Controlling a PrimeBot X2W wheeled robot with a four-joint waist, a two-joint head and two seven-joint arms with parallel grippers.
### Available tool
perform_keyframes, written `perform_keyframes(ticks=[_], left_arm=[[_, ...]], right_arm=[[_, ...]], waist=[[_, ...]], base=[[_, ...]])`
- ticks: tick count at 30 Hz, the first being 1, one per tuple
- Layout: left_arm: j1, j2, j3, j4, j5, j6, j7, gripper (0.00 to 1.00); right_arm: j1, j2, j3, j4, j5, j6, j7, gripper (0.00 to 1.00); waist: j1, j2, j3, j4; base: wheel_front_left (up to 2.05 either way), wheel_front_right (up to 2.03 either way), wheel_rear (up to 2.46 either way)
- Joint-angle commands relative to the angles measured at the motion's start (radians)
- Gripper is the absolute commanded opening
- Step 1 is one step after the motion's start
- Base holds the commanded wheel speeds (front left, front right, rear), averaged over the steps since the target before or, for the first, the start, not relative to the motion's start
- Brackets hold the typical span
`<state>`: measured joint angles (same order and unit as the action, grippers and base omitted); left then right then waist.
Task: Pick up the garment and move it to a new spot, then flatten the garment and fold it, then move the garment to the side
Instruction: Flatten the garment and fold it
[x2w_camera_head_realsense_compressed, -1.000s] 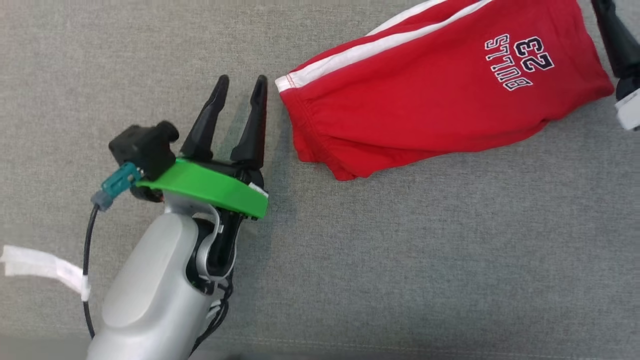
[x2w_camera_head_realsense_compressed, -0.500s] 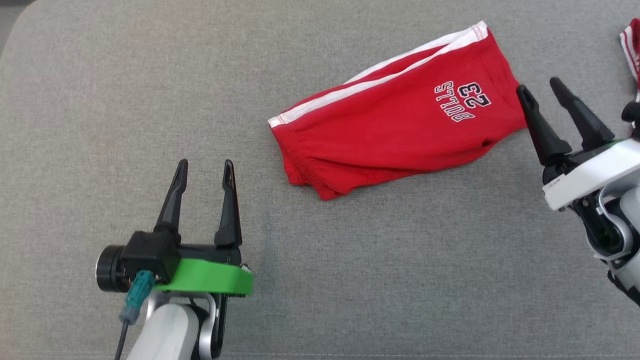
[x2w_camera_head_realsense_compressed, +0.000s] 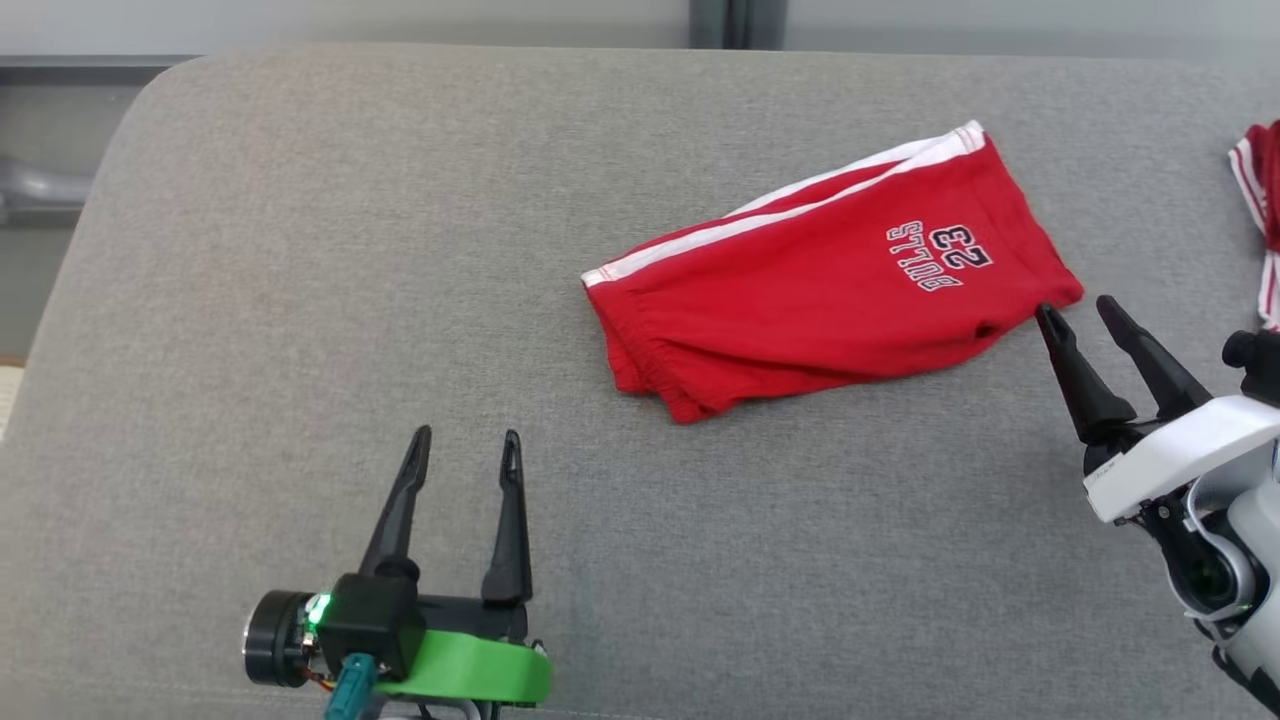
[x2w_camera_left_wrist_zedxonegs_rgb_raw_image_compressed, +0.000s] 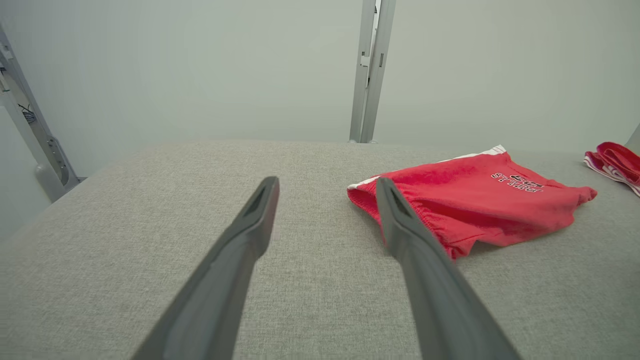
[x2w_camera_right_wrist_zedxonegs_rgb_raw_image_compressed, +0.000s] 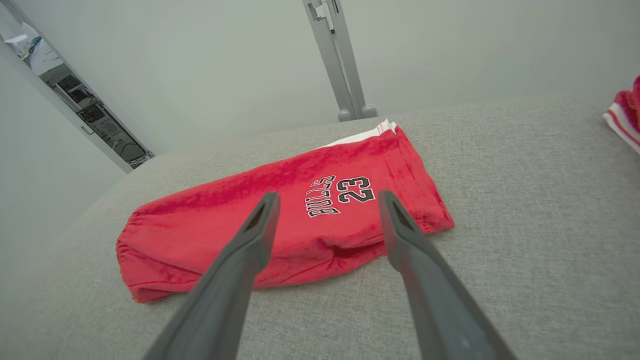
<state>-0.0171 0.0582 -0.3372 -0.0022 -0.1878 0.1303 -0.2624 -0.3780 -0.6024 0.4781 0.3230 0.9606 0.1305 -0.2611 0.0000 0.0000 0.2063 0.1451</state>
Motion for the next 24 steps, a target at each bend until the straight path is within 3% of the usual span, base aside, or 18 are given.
perform_keyframes(ticks=[1, 7, 12, 19, 24], left_arm=[[0.013, -0.003, -0.006, -0.004, 0.007, -0.007, -0.003, 1.0], [-0.02, -0.007, -0.039, -0.015, 0.013, -0.002, -0.003, 1.0], [-0.05, -0.007, -0.082, -0.021, -0.006, 0.014, -0.003, 1.0], [-0.09, -0.007, -0.12, -0.029, -0.026, 0.037, -0.003, 1.0], [-0.102, -0.007, -0.134, -0.031, -0.03, 0.045, -0.003, 1.0]], right_arm=[[-0.029, -0.017, 0.009, 0.016, 0.007, 0.0, 0.012, 1.0], [-0.156, -0.058, 0.036, 0.126, 0.009, 0.0, 0.099, 1.0], [-0.301, -0.078, 0.066, 0.266, -0.025, 0.0, 0.241, 1.0], [-0.449, -0.071, 0.104, 0.436, -0.098, 0.0, 0.374, 1.0], [-0.495, -0.056, 0.133, 0.509, -0.13, 0.0, 0.409, 1.0]], waist=[[0.0, 0.0, 0.013, 0.033], [0.0, 0.0, 0.062, 0.08], [0.0, 0.0, 0.118, 0.111], [0.0, 0.0, 0.172, 0.146], [0.0, 0.0, 0.191, 0.154]], base=[[0.0, 0.0, 0.0], [0.0, 0.0, 0.0], [0.0, 0.0, 0.0], [0.0, 0.0, 0.0], [0.0, 0.0, 0.0]])
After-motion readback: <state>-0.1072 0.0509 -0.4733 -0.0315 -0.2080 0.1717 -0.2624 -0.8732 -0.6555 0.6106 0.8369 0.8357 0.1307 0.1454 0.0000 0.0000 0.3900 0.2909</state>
